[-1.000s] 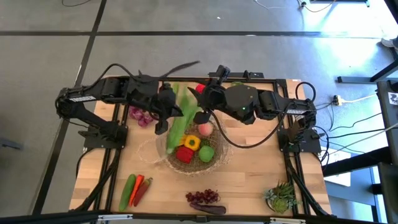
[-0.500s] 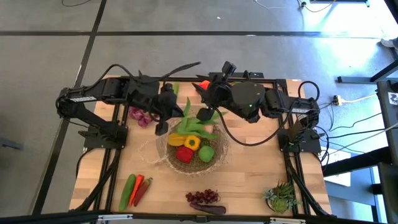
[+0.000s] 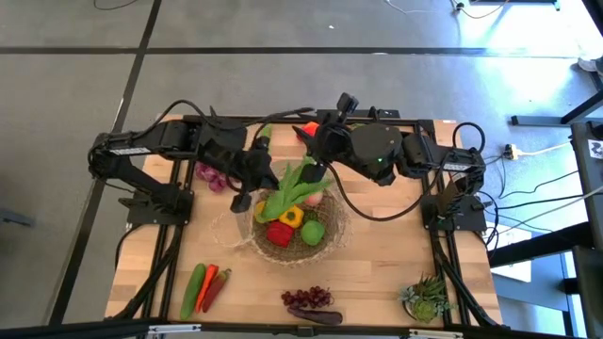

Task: Build produce basket
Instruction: Put the green leaf lettuce into the brown basket

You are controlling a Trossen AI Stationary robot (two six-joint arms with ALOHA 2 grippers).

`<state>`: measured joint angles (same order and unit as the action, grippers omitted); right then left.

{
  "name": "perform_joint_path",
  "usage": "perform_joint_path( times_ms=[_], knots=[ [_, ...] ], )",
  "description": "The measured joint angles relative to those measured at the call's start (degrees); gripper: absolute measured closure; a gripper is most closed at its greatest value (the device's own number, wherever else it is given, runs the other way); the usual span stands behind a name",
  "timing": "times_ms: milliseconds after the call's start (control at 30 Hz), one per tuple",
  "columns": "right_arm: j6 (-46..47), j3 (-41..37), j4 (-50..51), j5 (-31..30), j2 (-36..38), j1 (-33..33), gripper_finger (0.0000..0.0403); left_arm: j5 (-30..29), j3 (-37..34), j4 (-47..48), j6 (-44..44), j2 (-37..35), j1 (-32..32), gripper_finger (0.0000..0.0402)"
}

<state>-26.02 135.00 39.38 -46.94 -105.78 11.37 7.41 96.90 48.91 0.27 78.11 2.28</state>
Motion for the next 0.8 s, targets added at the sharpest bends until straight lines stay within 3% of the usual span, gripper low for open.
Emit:
perform_joint_path(
  times_ms=[200, 533, 800],
  knots=[
    [0.0, 0.0, 1.8, 0.0, 0.9, 0.0, 0.0277, 4.4, 0.1, -2.3, -1.2, 1.6, 0.9, 0.0401],
    [0.0, 0.0, 4.7, -0.2, 1.8, 0.0, 0.0277, 6.4, 0.0, -5.0, -1.6, 7.3, 3.2, 0.0401],
    [0.0, 0.0, 8.2, -0.1, 1.8, 0.0, 0.0277, 17.5, 0.0, -12.0, -3.2, 12.0, 3.2, 0.0401]
  ],
)
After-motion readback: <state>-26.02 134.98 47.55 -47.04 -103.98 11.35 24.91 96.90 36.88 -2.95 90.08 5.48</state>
